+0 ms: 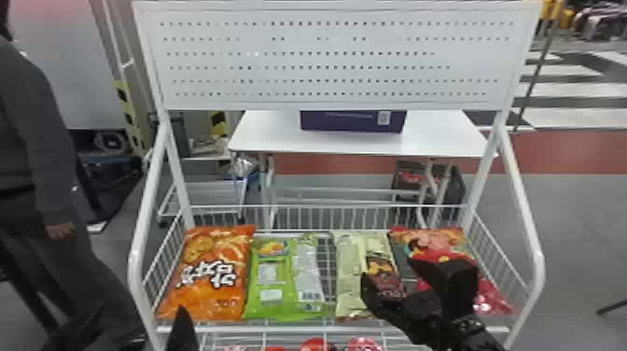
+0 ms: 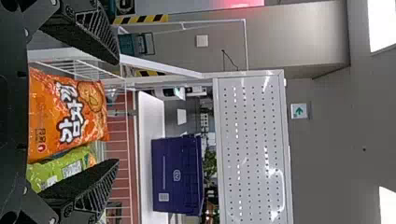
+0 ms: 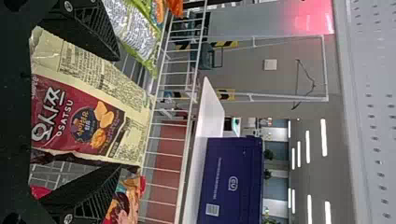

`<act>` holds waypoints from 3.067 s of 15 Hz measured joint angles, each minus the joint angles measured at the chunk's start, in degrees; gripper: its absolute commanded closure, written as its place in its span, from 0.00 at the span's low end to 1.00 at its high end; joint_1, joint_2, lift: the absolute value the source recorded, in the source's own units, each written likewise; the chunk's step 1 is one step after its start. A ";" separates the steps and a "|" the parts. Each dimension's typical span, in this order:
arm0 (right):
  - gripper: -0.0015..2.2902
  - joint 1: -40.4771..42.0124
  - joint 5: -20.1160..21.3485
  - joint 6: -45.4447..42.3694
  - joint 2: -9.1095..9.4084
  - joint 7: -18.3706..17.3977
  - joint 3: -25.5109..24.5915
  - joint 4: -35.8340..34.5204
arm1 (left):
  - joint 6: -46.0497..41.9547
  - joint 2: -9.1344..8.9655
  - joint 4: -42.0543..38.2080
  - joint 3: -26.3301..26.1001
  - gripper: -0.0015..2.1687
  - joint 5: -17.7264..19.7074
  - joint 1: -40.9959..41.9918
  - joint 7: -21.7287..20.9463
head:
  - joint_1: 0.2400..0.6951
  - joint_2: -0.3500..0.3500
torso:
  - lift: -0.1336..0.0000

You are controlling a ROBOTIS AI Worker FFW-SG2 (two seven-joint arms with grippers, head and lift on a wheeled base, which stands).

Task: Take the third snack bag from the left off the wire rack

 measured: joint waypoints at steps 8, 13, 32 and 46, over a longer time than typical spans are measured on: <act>0.80 -8.21 -1.52 6.36 1.26 3.29 2.20 11.11 | 0.03 0.04 -0.46 0.71 0.07 0.43 0.51 -0.27 | 0.57 0.50 | 1.00; 0.98 -8.45 -2.69 11.59 1.21 3.34 1.76 9.94 | 0.17 -0.16 -0.59 0.46 0.07 0.17 0.54 -0.27 | 0.57 0.50 | 1.00; 0.98 27.84 -7.82 4.98 -6.87 -0.90 -17.68 -34.37 | -0.01 -0.25 0.22 -0.03 0.07 -0.30 -0.78 0.00 | 0.57 0.50 | 1.00; 0.98 42.35 -17.02 -6.92 -8.23 0.46 -32.77 -38.59 | 0.87 0.08 1.67 0.40 0.07 2.24 -3.77 -0.18 | 0.57 0.50 | 1.00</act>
